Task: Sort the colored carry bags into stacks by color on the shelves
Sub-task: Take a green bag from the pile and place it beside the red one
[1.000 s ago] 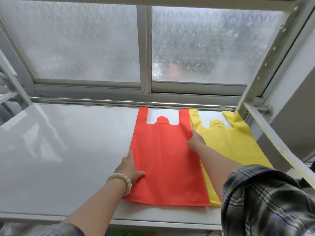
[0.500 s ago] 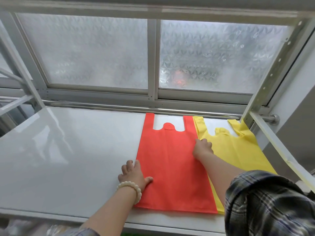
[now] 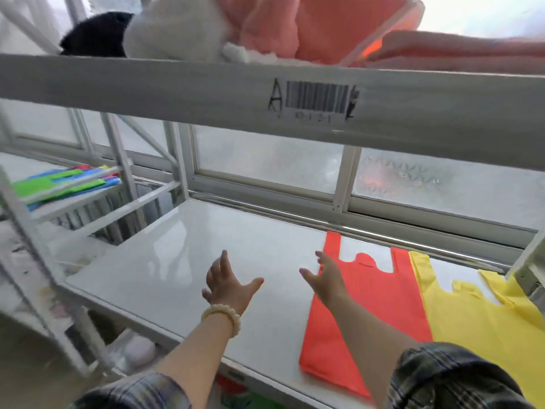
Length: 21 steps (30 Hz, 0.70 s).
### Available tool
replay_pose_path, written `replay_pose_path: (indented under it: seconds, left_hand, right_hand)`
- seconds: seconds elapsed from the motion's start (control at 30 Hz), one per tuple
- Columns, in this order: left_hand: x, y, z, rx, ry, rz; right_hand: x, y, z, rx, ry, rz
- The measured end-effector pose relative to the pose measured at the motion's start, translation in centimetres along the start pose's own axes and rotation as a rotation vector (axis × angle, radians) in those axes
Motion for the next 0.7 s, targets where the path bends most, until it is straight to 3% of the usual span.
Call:
replay_pose_path:
  seconds: [0.1, 0.2, 0.4, 0.53, 0.7]
  left_hand:
    - [1.2, -6.4, 4.7, 0.001, -0.103, -0.018]
    - [2.5, -13.2, 11.3, -0.024, -0.248, 0.095]
    - [5.9, -29.5, 22.9, 0.073, -0.245, 0.119]
    - [7.8, -38.4, 28.8, -0.032, -0.251, 0.022]
    - [10.5, -46.1, 34.4, -0.213, -0.229, -0.119]
  right_hand:
    - [-1.6, 5.5, 4.4, -0.154, -0.001, 0.132]
    - [-3.6, 11.9, 10.5, -0.372, -0.022, 0.319]
    - [-10.6, 26.3, 25.8, -0.473, -0.196, 0.538]
    - [-15.3, 35.8, 34.1, -0.348, -0.290, 0.634]
    - [-16.9, 43.1, 42.7, -0.129, -0.370, 0.596]
Point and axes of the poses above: each hand's wrist, its own x-axis towards the middle knuckle, its own y-axis out of the palm, z = x × y, the point moved 6 cm from there along x, towards the middle knuckle, and after that the axes turned 7 degrees about -x, right-handed, at the moved point
